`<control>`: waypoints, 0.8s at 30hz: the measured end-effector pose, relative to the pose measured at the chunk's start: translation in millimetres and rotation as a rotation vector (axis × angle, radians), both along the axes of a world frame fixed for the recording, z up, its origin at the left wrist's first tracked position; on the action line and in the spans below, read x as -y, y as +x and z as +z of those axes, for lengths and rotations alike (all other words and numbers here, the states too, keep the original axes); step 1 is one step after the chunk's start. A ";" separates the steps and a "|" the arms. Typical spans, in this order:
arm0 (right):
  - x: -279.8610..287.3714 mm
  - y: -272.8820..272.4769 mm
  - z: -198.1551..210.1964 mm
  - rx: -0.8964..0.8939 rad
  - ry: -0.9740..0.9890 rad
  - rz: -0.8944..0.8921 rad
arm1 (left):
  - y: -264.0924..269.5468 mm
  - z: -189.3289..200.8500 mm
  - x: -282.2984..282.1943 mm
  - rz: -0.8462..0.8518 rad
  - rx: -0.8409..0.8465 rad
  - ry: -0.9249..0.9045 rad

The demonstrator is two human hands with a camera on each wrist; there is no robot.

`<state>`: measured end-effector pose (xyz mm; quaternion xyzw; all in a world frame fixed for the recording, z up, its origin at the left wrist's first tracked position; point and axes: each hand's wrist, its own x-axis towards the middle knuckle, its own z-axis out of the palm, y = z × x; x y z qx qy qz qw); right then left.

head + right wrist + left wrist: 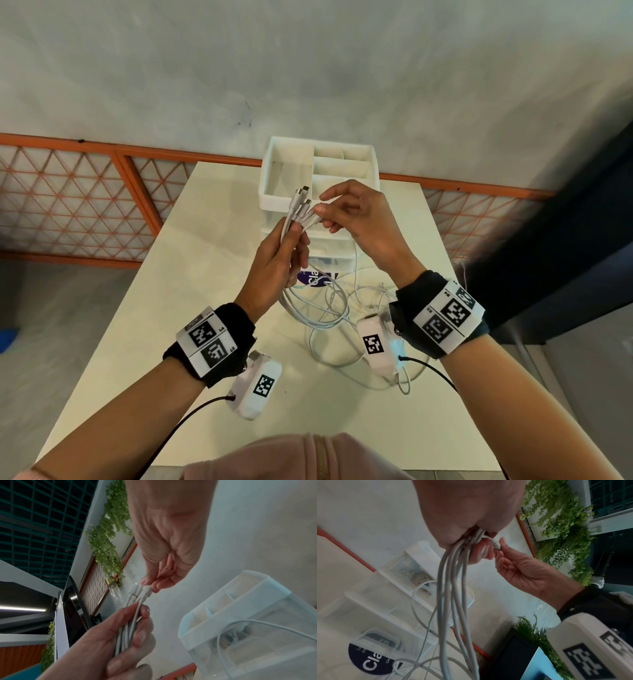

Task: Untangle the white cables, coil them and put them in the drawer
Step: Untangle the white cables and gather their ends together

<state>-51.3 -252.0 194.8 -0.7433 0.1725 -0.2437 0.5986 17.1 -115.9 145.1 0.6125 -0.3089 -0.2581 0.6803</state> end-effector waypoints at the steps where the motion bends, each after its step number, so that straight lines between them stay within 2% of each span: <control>1: 1.3 -0.2 0.4 -0.005 -0.001 0.008 | 0.0 -0.2 -0.2 -0.007 0.002 0.003; 8: -0.2 0.5 -0.1 -0.038 0.046 0.065 | -1.1 -1.0 2.1 -0.064 -0.001 0.022; 14: 4.0 4.1 3.7 -0.133 -0.004 0.107 | 1.7 0.2 1.2 -0.109 0.011 0.054; 18: 14.5 0.5 8.6 -0.108 0.014 0.091 | 7.2 2.5 -3.4 -0.130 0.057 0.027; 24: 15.6 -2.9 13.6 -0.131 0.014 0.202 | 9.5 -0.2 -4.7 -0.226 0.058 0.080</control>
